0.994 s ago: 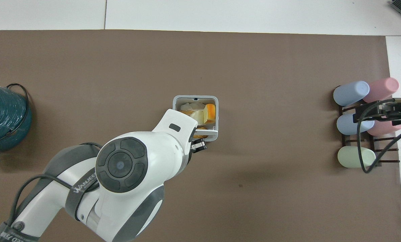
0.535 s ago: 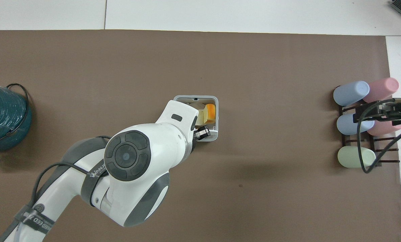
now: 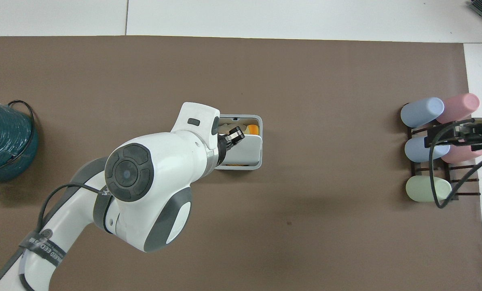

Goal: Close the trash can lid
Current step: 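Push the lid down over the trash can with the left gripper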

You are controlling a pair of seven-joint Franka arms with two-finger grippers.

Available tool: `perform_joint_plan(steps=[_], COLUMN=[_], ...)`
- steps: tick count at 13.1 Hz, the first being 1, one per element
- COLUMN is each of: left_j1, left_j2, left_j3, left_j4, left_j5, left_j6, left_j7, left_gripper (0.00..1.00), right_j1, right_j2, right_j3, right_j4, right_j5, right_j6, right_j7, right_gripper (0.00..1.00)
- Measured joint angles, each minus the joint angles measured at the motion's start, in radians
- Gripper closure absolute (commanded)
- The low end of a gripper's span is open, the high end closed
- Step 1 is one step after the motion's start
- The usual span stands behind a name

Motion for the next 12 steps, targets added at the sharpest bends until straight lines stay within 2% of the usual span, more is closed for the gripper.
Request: perform_joint_plan(steps=[12], left_j1=[0.009], left_j2=[0.046], left_j3=[0.0], left_j4=[0.0], left_j5=[-0.001], left_j6=[0.071], left_j7=[0.043], left_gripper=[1.0], right_j1=[0.0], right_j2=[0.0], right_j3=[0.0], right_j4=[0.0], right_j5=[0.0], right_j6=[0.0], right_j7=[0.0], right_gripper=[0.0])
